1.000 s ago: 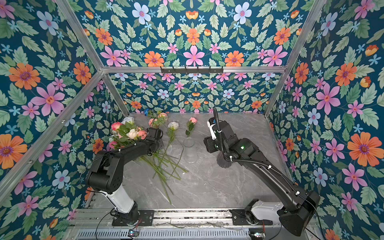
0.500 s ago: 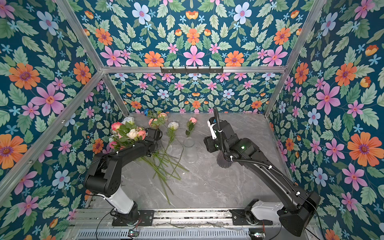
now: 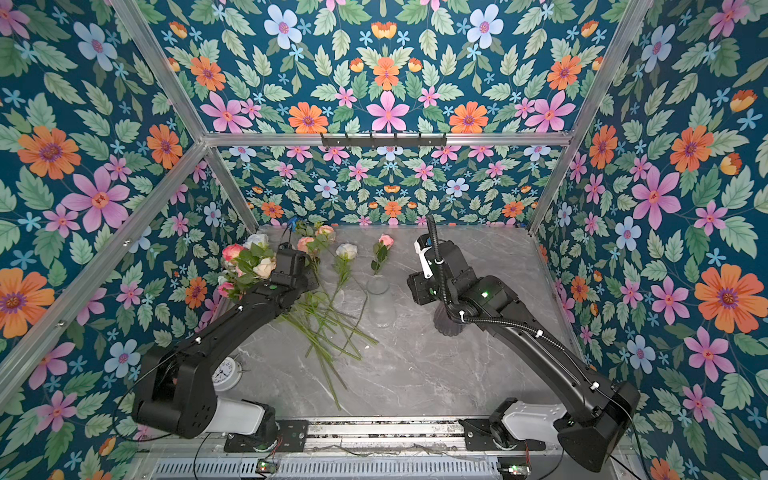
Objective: Arrange flowers in a vase
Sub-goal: Pick up the flower from the flowers, then pass the flower.
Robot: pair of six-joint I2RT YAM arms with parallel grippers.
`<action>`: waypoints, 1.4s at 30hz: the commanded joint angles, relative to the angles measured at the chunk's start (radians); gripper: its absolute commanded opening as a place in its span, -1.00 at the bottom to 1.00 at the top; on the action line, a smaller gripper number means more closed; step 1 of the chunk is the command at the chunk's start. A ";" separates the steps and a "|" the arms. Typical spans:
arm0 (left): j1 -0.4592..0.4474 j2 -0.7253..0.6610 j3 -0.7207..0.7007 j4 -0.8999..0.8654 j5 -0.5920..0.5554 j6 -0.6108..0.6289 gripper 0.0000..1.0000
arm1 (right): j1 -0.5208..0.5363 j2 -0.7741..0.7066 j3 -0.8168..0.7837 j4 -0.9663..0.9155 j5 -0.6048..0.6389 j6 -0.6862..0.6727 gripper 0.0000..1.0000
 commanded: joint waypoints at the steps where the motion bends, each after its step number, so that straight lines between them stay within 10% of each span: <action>1: -0.004 -0.085 -0.026 0.103 0.081 0.070 -1.00 | 0.001 -0.007 -0.001 0.044 -0.041 0.013 0.19; 17: -0.071 -0.406 -0.158 0.615 0.788 0.015 -1.00 | 0.000 0.184 0.153 0.491 -0.680 0.361 0.65; 26: -0.181 -0.385 -0.129 0.632 0.843 -0.001 -1.00 | 0.039 0.261 0.237 0.585 -0.739 0.401 0.72; 29: -0.209 -0.373 -0.117 0.617 0.838 0.016 -1.00 | 0.039 0.282 0.261 0.572 -0.730 0.400 0.46; 36: -0.228 -0.362 -0.109 0.594 0.824 0.020 -1.00 | 0.040 0.287 0.289 0.523 -0.699 0.363 -0.84; 39: -0.229 -0.373 -0.111 0.584 0.775 0.010 0.40 | 0.040 0.276 0.297 0.495 -0.653 0.334 -1.00; 42: -0.229 -0.398 -0.106 0.535 0.680 0.014 0.99 | 0.038 0.242 0.307 0.446 -0.539 0.265 -1.00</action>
